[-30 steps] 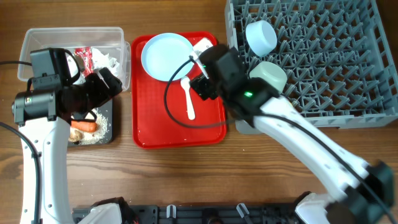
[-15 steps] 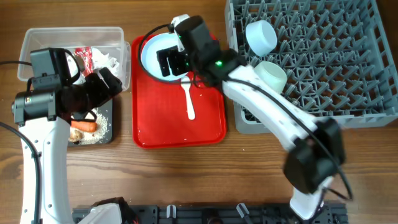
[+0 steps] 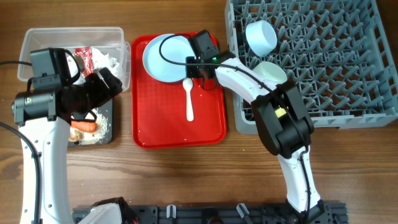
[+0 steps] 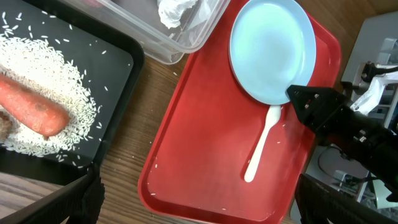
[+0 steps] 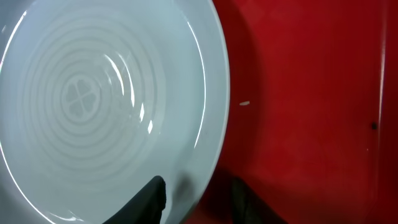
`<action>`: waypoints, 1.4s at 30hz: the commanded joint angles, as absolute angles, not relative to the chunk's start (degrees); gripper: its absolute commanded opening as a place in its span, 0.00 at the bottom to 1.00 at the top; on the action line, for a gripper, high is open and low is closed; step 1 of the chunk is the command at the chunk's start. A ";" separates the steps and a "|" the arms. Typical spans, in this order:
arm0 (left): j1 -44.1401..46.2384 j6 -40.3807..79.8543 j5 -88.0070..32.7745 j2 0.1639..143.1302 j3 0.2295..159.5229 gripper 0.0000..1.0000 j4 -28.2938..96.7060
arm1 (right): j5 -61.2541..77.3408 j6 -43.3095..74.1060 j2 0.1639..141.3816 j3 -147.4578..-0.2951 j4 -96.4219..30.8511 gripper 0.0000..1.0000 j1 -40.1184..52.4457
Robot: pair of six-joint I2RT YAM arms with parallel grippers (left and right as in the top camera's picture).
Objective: Sort waste into correct bins and load items into the dishwasher rack
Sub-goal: 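Lift the plate and stand it upright in the rack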
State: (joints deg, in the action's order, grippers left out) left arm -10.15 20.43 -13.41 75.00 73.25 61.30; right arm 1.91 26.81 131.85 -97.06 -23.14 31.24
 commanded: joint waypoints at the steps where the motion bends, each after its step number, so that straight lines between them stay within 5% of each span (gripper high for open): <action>1: -10.31 20.12 -13.47 74.74 73.93 1.00 61.14 | 2.57 27.53 133.40 -97.38 -23.66 0.26 31.48; 4: -10.31 20.12 -13.47 74.74 73.93 1.00 61.14 | 1.93 26.94 133.38 -97.38 -27.99 0.08 31.03; 11: -10.31 20.12 -13.47 74.74 73.93 1.00 61.14 | 1.96 26.65 128.64 -97.41 -33.21 0.04 27.99; 17: -10.31 20.12 -13.47 74.74 73.93 1.00 61.14 | 1.67 12.23 106.00 -97.41 -37.10 0.04 27.38; 23: -10.31 20.12 -13.47 74.74 73.93 1.00 61.14 | -46.30 11.94 85.54 -97.41 -40.71 0.04 27.33; 27: -10.31 20.12 -13.47 74.74 73.93 1.00 61.14 | -67.02 6.26 88.71 -97.38 -40.34 0.04 23.94; 33: -10.31 20.12 -13.45 74.74 73.93 1.00 61.14 | -66.57 -9.21 102.00 -97.38 -39.92 0.04 12.47; 41: -10.31 20.12 -13.47 74.74 73.93 1.00 61.14 | -55.53 -9.26 114.80 -97.21 -43.99 0.04 10.20; 42: -10.31 20.12 -13.47 74.74 73.93 1.00 61.14 | -54.11 -9.13 114.93 -97.03 -44.34 0.20 10.20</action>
